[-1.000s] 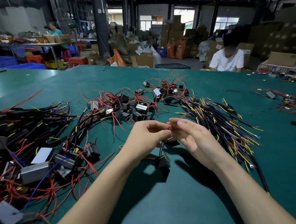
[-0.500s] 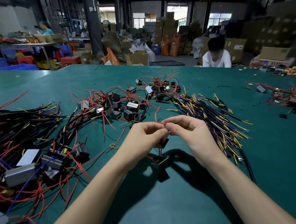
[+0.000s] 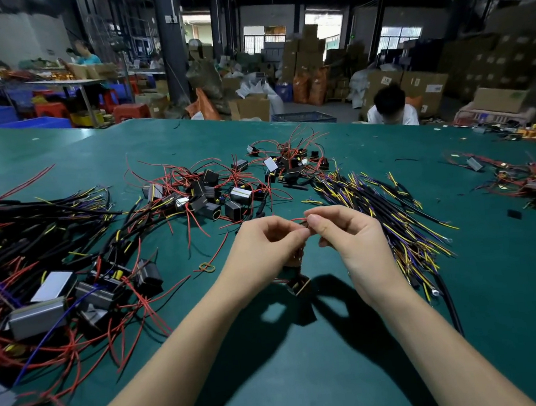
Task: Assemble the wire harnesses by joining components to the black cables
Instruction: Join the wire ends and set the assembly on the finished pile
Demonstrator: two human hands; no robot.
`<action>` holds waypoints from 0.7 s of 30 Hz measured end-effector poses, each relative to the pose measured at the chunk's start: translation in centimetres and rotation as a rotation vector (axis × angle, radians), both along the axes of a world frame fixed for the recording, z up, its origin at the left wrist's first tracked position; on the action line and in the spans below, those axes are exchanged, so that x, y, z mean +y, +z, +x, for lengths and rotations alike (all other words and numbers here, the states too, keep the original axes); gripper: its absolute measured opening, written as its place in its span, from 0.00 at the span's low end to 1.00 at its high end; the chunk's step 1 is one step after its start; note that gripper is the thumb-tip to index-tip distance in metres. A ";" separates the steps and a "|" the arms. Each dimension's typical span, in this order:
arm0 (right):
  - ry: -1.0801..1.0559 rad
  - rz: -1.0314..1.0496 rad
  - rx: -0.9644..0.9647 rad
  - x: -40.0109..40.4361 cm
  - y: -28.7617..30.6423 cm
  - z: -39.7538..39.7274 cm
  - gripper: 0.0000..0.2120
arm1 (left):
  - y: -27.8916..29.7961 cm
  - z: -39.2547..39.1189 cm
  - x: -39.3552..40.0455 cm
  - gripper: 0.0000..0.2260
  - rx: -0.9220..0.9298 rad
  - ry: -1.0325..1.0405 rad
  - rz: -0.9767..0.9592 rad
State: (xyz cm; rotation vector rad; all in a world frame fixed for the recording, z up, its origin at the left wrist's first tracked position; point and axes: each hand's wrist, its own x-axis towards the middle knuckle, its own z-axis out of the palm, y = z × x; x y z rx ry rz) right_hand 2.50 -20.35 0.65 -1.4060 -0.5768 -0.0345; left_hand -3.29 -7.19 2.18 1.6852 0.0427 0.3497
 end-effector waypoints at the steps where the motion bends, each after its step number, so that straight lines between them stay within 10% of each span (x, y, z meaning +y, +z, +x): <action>1: 0.003 0.007 0.009 0.0 0.1 0.0 0.04 | 0.0 0.0 0.1 0.05 0.021 -0.029 -0.056; 15: -0.012 0.181 0.203 -0.5 0.2 0.2 0.08 | -1.1 0.5 1.3 0.06 -0.075 0.156 -0.104; 21: -0.018 0.319 0.324 -0.4 0.1 0.4 0.05 | -1.3 1.4 1.9 0.09 -0.209 0.079 -0.487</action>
